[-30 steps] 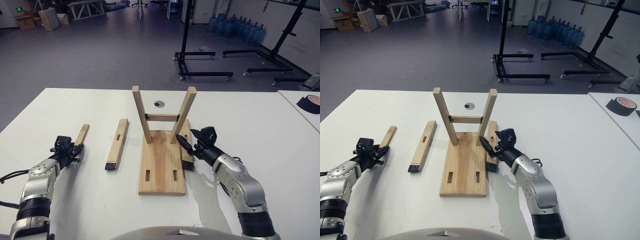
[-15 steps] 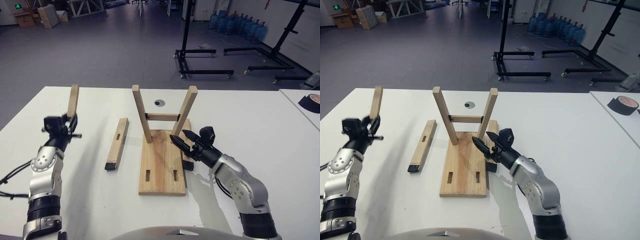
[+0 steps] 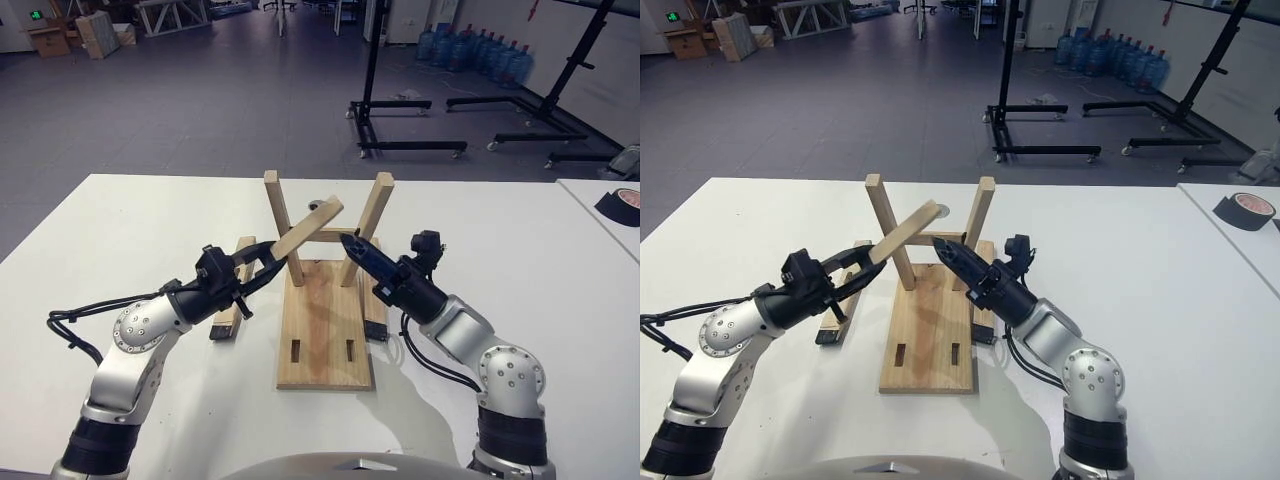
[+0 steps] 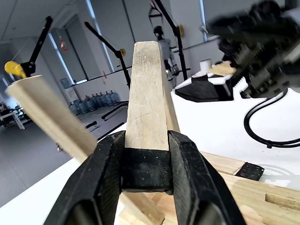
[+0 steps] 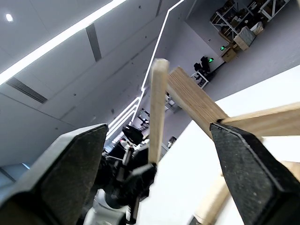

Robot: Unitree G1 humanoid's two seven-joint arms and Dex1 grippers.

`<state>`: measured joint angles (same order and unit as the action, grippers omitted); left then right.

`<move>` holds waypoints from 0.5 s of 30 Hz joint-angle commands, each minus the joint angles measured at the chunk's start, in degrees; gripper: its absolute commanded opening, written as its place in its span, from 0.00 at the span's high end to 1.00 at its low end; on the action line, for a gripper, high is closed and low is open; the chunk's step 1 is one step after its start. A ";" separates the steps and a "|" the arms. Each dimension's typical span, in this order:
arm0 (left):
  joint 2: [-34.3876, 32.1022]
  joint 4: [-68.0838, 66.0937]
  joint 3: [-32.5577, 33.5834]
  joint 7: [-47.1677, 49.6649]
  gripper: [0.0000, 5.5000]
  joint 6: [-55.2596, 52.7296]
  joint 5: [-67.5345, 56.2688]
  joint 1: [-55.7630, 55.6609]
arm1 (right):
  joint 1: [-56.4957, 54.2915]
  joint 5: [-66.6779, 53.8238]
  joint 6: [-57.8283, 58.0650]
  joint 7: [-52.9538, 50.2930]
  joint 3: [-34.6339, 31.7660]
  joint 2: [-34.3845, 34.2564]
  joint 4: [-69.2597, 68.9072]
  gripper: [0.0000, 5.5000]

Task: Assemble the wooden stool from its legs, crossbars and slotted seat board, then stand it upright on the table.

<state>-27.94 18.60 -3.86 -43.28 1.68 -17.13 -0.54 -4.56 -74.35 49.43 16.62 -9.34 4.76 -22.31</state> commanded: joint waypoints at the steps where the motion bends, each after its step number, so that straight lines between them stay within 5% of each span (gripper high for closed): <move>1: -0.44 -0.64 -2.09 -0.96 0.76 2.12 3.11 -1.21 | -1.78 -3.04 -0.53 -3.71 0.71 -1.31 0.53 0.27; 6: -1.09 -1.00 -3.26 -1.58 0.76 3.58 5.77 -1.20 | -3.19 -0.43 -2.75 -6.82 2.50 -2.49 1.89 0.32; 15: -0.09 -1.79 -3.51 -0.52 0.76 3.80 7.24 -1.74 | -3.47 -1.21 -4.56 -7.96 3.12 -2.92 2.35 0.63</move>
<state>-28.00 17.55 -7.07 -44.31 5.17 -10.79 -0.94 -7.18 -75.33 44.91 9.18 -6.51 1.76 -20.35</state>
